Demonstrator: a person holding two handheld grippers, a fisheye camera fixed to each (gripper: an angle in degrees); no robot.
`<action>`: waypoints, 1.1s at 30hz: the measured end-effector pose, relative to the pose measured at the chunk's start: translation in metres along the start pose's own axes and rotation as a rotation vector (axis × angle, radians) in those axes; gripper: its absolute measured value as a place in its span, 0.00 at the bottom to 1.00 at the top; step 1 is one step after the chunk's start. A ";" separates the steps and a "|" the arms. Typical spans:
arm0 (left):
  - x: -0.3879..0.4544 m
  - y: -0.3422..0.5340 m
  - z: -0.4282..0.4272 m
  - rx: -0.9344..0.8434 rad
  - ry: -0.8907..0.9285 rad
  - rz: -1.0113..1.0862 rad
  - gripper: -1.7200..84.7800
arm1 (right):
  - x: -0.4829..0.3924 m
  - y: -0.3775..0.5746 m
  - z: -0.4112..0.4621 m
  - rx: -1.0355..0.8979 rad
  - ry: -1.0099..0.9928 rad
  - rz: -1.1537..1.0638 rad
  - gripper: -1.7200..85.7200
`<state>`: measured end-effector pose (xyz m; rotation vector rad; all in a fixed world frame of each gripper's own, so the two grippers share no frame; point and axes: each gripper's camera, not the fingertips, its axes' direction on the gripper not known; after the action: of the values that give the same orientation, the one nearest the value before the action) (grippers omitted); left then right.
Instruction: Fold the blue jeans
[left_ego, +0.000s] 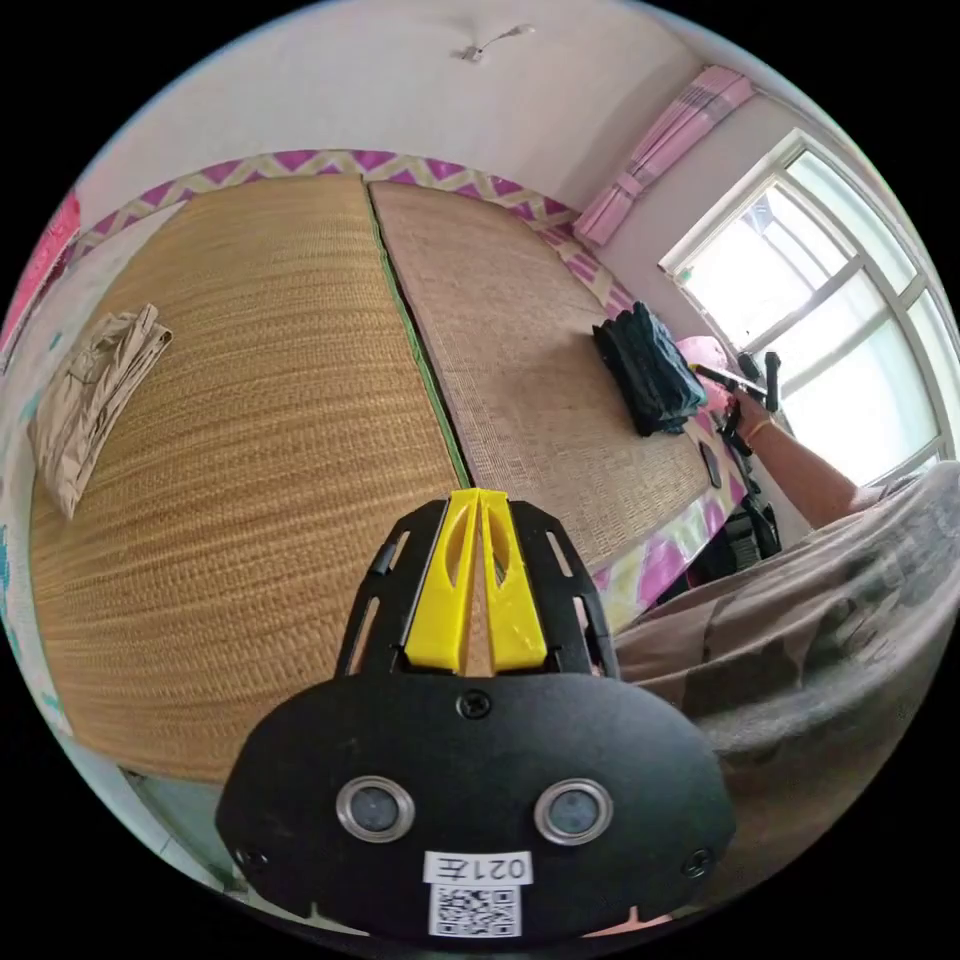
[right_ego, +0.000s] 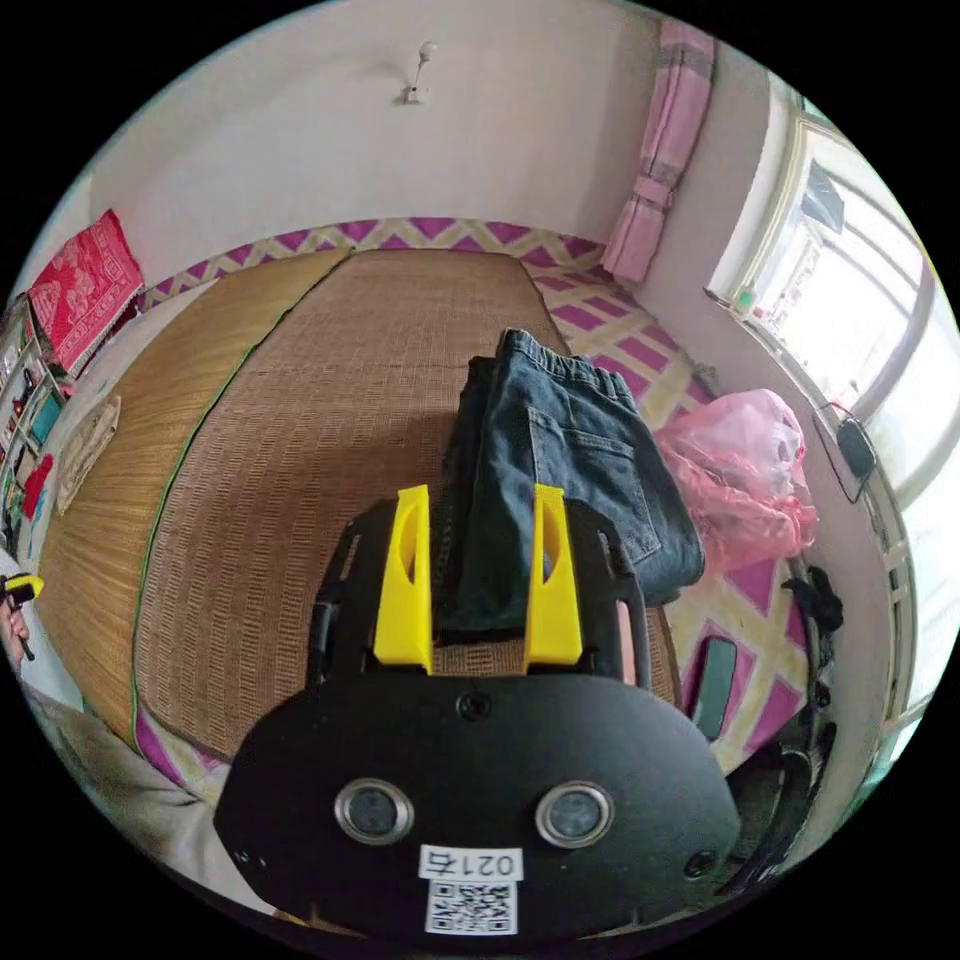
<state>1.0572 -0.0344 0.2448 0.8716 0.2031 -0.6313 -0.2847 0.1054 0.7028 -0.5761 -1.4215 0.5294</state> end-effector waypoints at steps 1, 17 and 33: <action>0.015 0.002 -0.008 -0.008 -0.028 -0.011 0.01 | 0.002 -0.012 0.010 -0.011 0.025 -0.013 0.17; 0.075 0.020 -0.119 -0.002 -0.248 -0.348 0.01 | 0.027 -0.150 0.110 -0.221 0.054 -0.122 0.18; 0.042 -0.024 -0.130 -0.066 -0.251 -0.289 0.01 | 0.086 -0.167 0.045 -0.181 -0.006 -0.105 0.09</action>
<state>1.0878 0.0355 0.1291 0.6967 0.1231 -0.9908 -0.3231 0.0374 0.8796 -0.6406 -1.5064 0.3212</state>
